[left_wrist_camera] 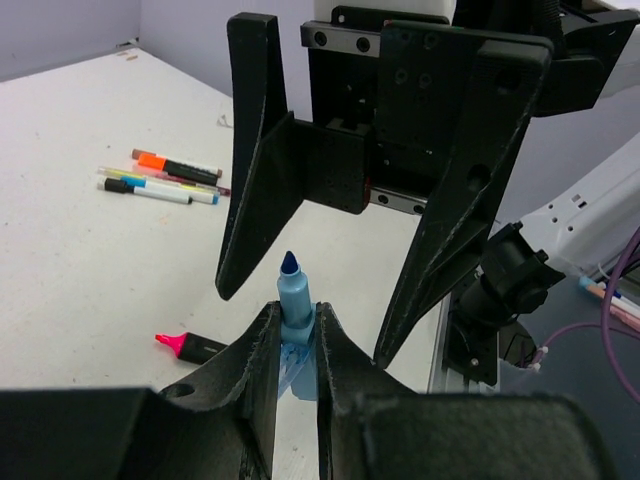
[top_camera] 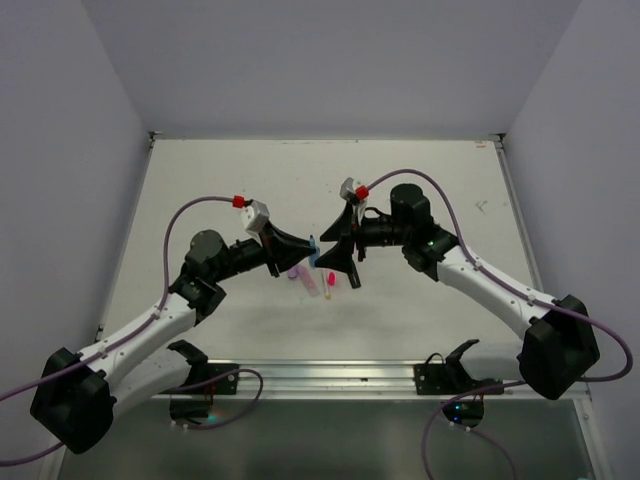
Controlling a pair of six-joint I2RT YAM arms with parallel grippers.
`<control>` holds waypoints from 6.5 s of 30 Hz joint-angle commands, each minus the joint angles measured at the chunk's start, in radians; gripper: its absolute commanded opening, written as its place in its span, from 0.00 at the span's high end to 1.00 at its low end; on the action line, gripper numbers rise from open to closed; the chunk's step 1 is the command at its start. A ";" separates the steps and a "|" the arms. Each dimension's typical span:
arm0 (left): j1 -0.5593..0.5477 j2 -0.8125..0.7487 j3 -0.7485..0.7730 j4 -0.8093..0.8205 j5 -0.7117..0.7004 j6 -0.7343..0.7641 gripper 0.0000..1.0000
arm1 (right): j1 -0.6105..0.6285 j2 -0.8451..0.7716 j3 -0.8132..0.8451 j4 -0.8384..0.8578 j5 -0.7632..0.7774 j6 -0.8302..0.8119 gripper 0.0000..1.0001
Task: Open the pen caps
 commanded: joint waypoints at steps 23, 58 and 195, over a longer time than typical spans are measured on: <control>-0.004 0.047 0.055 0.042 -0.110 -0.043 0.64 | -0.003 0.038 0.036 -0.233 0.128 -0.046 0.97; 0.177 0.031 0.316 -0.690 -0.406 0.067 0.24 | -0.262 0.497 0.176 -0.597 0.313 -0.001 0.67; -0.002 0.340 0.368 -0.402 -0.561 -0.335 0.58 | 0.186 0.115 0.027 0.002 0.741 0.057 1.00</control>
